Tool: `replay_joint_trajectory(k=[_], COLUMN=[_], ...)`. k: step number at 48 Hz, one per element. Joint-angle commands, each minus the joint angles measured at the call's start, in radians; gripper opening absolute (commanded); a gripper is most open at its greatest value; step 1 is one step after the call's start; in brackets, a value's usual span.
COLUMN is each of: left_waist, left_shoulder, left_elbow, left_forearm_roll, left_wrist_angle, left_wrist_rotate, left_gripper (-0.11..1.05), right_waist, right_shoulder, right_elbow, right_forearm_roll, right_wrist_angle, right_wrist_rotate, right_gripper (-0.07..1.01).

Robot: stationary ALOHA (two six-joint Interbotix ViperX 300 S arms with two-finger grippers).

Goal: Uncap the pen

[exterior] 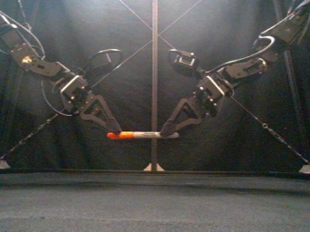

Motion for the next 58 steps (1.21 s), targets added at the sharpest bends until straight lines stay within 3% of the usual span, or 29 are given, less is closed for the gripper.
replay_joint_trajectory(k=[1, 8, 28, 51, 58], left_waist=[0.002, 0.002, -0.002, -0.049, -0.048], left_shoulder=[0.025, 0.052, 0.005, -0.006, 0.009], left_elbow=[-0.052, -0.077, -0.060, -0.048, -0.049], left_forearm_roll=[0.003, 0.002, 0.003, 0.002, -0.002], left_wrist_angle=[0.035, 0.075, 0.071, 0.061, 0.060], left_wrist_rotate=[-0.0015, -0.0015, -0.0015, -0.0031, -0.0031], left_gripper=[0.83, 0.82, 0.81, 0.81, 0.82], right_waist=[0.000, 0.000, -0.003, -0.009, -0.009], right_shoulder=[-0.031, -0.031, -0.031, -0.031, -0.031], right_elbow=[-0.008, -0.009, -0.002, -0.003, -0.012], right_forearm_roll=[0.000, 0.002, 0.002, 0.000, 0.000], right_wrist_angle=[-0.005, -0.005, -0.005, -0.011, -0.014], right_wrist_rotate=[-0.002, -0.002, -0.002, -0.002, -0.006], right_gripper=[0.51, 0.51, 0.51, 0.51, 0.51])
